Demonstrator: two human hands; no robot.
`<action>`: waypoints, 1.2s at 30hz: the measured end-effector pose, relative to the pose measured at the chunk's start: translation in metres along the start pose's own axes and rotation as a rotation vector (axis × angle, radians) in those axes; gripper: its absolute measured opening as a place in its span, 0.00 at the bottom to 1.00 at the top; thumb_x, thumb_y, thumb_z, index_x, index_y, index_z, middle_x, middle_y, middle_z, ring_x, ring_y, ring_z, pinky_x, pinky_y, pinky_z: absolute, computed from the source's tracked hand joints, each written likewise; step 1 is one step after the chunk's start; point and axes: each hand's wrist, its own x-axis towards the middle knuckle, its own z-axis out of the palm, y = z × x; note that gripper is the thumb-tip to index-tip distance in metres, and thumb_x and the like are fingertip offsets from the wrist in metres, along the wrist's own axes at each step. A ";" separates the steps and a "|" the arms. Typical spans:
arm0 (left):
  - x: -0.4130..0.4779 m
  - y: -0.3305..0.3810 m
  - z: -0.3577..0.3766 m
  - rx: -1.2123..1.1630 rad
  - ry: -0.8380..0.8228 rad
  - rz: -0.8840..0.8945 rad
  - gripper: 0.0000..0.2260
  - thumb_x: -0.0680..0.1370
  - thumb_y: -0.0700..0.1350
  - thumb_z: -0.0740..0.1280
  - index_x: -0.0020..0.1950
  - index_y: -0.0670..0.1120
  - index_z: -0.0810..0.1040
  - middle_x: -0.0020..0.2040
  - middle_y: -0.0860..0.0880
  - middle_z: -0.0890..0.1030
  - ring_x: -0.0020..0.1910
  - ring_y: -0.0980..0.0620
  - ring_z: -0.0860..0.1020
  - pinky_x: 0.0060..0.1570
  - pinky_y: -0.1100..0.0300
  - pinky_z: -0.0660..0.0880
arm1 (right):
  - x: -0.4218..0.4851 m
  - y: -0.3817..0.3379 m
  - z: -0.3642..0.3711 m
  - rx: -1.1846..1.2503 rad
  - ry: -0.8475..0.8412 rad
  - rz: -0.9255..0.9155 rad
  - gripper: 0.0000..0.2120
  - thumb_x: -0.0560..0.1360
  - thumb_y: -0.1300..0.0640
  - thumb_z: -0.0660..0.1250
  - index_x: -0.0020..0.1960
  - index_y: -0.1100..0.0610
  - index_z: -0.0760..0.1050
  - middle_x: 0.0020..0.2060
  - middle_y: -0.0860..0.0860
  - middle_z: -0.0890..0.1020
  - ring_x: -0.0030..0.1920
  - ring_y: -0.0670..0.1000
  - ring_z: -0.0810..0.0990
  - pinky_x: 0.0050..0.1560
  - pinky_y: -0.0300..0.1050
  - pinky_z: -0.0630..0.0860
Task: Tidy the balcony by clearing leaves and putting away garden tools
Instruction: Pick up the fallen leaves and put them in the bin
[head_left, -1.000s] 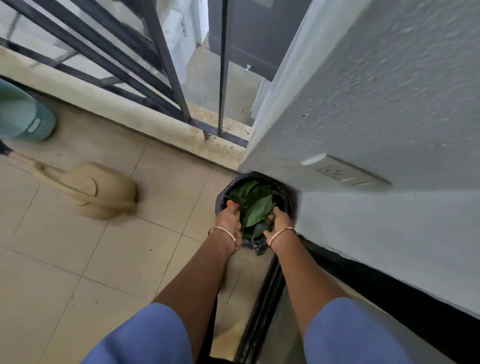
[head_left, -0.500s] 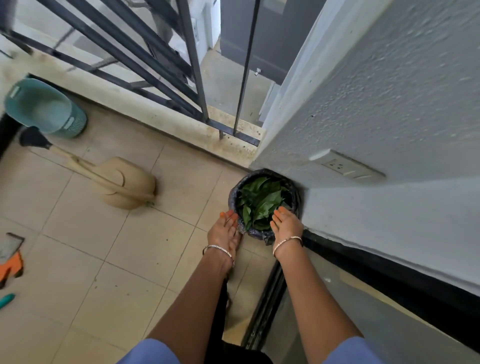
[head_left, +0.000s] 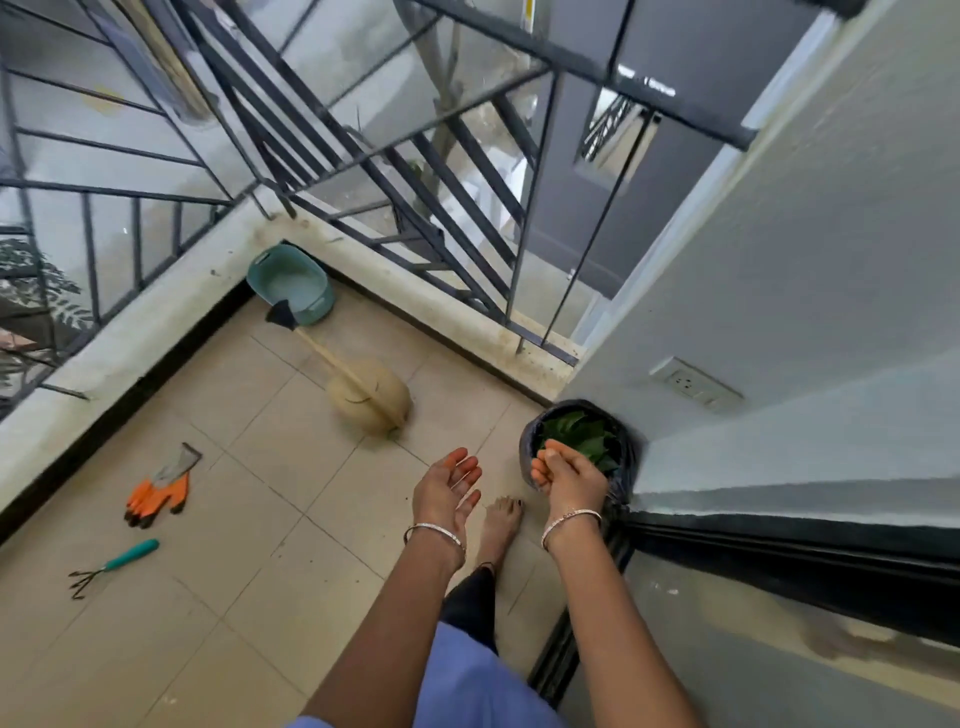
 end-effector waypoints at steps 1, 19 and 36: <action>-0.011 0.005 -0.007 -0.012 -0.003 0.021 0.13 0.82 0.42 0.56 0.60 0.42 0.78 0.54 0.44 0.81 0.54 0.47 0.79 0.60 0.51 0.72 | -0.012 -0.001 0.001 0.002 -0.012 -0.010 0.06 0.76 0.72 0.64 0.51 0.67 0.78 0.35 0.58 0.79 0.31 0.49 0.78 0.30 0.35 0.77; -0.015 0.101 -0.129 -0.288 0.235 0.101 0.08 0.80 0.39 0.59 0.51 0.41 0.78 0.45 0.43 0.80 0.44 0.46 0.80 0.45 0.54 0.75 | -0.063 0.057 0.137 -0.468 -0.271 0.008 0.05 0.73 0.68 0.69 0.45 0.60 0.81 0.35 0.57 0.82 0.32 0.52 0.79 0.37 0.44 0.80; 0.170 0.226 -0.179 -0.366 0.416 0.045 0.11 0.79 0.30 0.55 0.51 0.37 0.75 0.37 0.42 0.75 0.33 0.51 0.72 0.22 0.66 0.66 | 0.063 0.153 0.356 -1.416 -0.595 -0.459 0.08 0.74 0.64 0.65 0.48 0.56 0.82 0.45 0.55 0.85 0.46 0.57 0.82 0.51 0.52 0.78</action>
